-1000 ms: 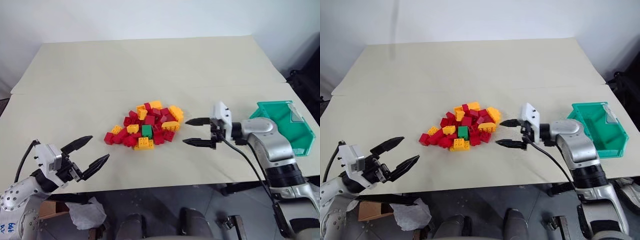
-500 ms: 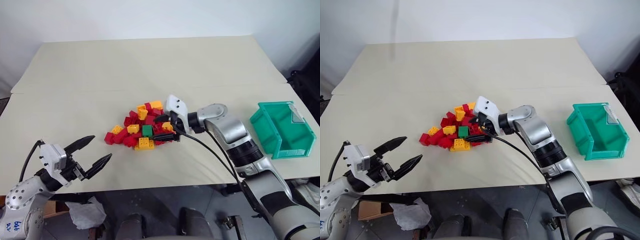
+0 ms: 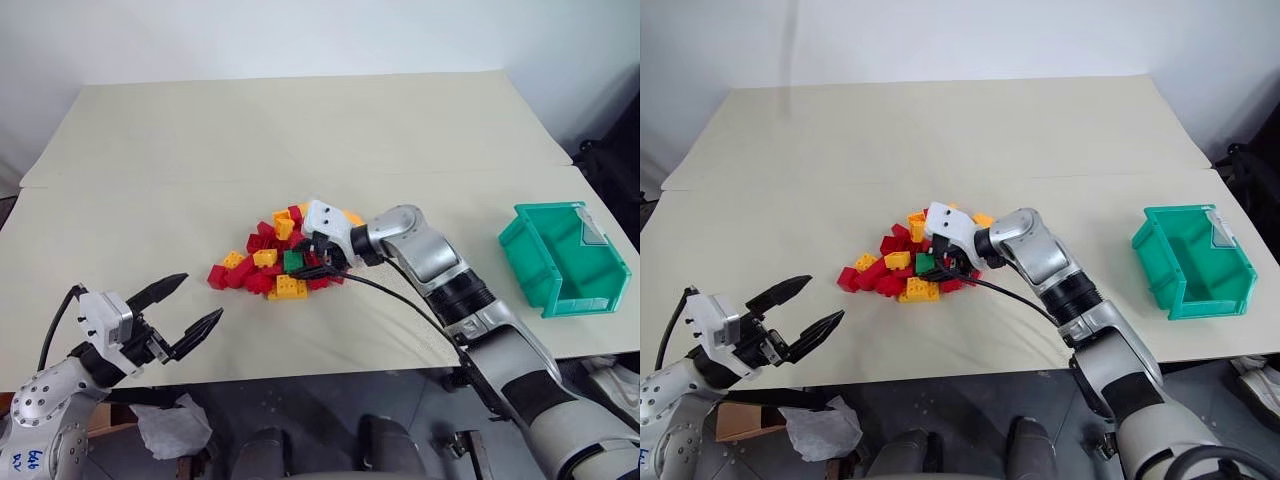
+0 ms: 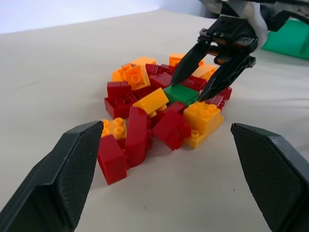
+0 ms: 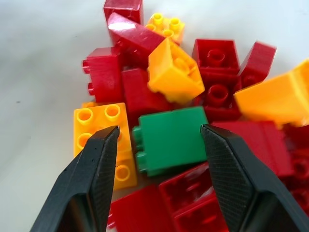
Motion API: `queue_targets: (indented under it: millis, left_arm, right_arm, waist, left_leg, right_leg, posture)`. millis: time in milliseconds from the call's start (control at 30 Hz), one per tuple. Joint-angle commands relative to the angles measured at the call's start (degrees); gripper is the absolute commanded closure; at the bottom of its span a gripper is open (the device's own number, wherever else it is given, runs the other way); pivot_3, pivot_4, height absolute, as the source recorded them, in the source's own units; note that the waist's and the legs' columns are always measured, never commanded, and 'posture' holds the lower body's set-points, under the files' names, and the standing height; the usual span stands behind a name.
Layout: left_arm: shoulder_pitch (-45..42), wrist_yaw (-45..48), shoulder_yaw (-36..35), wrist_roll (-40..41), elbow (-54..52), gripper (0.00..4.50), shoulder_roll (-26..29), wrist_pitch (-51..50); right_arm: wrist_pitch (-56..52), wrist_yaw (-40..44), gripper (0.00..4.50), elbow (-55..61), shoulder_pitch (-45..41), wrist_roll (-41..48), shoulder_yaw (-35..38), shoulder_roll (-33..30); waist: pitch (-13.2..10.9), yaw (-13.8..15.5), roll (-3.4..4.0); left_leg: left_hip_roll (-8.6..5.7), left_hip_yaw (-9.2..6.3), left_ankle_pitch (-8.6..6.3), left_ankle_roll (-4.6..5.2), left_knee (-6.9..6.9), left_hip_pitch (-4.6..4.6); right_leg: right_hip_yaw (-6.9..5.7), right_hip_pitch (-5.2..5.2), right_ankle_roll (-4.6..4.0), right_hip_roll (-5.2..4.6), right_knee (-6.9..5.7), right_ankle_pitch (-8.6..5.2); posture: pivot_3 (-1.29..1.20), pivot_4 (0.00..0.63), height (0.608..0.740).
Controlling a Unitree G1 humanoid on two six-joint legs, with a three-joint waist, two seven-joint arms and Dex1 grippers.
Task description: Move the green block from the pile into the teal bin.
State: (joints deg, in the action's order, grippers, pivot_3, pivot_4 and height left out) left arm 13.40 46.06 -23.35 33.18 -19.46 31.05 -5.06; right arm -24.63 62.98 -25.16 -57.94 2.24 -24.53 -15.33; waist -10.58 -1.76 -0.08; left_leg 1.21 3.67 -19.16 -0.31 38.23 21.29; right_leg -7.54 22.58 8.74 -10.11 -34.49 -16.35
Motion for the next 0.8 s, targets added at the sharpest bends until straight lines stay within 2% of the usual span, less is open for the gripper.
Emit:
queue_targets:
  millis: [33,300,600,733,800]
  left_arm:
    - [0.2,-0.3,-0.1,0.2,-1.5,0.00,-0.3,0.8]
    - [-0.2,-0.4,0.1,-0.1,-1.4,0.00,-0.7,0.9]
    - [-0.3,-0.9,0.0,-0.1,-1.6,0.00,-0.5,0.7]
    - [-0.3,-1.1,0.1,-0.1,-1.6,0.00,-0.6,0.7]
    - [-0.5,-1.1,0.2,-0.2,-1.4,0.00,-0.6,0.7]
  right_arm:
    - [1.5,-0.4,1.72,-2.0,-1.3,-2.2,-1.0,1.0]
    - [3.3,-0.1,1.72,-8.1,-4.2,-5.8,-2.1,3.2]
    - [1.4,4.3,1.72,-6.7,-4.1,-6.3,-3.3,2.6]
    - [0.5,5.0,2.61,-5.3,-3.4,-6.7,-3.8,2.8]
    - [0.4,5.0,2.65,-5.2,-3.3,-6.8,-3.7,2.9]
  waist:
    - [0.0,0.0,0.00]
    - [0.0,-0.2,0.00]
    - [0.0,0.0,-0.01]
    - [0.0,0.0,-0.01]
    - [0.0,-0.1,-0.01]
  left_leg:
    - [0.00,0.00,0.00,0.00,0.00,0.00]
    - [0.03,0.01,0.00,-0.02,-0.01,-0.02]
    - [0.03,0.01,-0.01,-0.02,0.01,-0.04]
    - [0.03,0.01,-0.01,-0.02,0.00,-0.04]
    - [0.03,0.00,-0.01,-0.03,0.00,-0.04]
  right_leg:
    - [0.00,0.00,0.00,0.00,0.00,0.00]
    - [0.01,0.00,-0.01,0.03,-0.03,0.00]
    - [0.02,-0.01,-0.01,0.03,-0.04,0.00]
    - [0.02,-0.01,-0.01,0.03,-0.04,0.00]
    - [0.02,-0.01,-0.01,0.03,-0.04,0.00]
  posture:
    - [0.00,0.150,0.740]
    - [0.00,0.150,0.740]
    - [0.00,0.150,0.740]
    - [0.00,0.150,0.740]
    - [0.00,0.150,0.740]
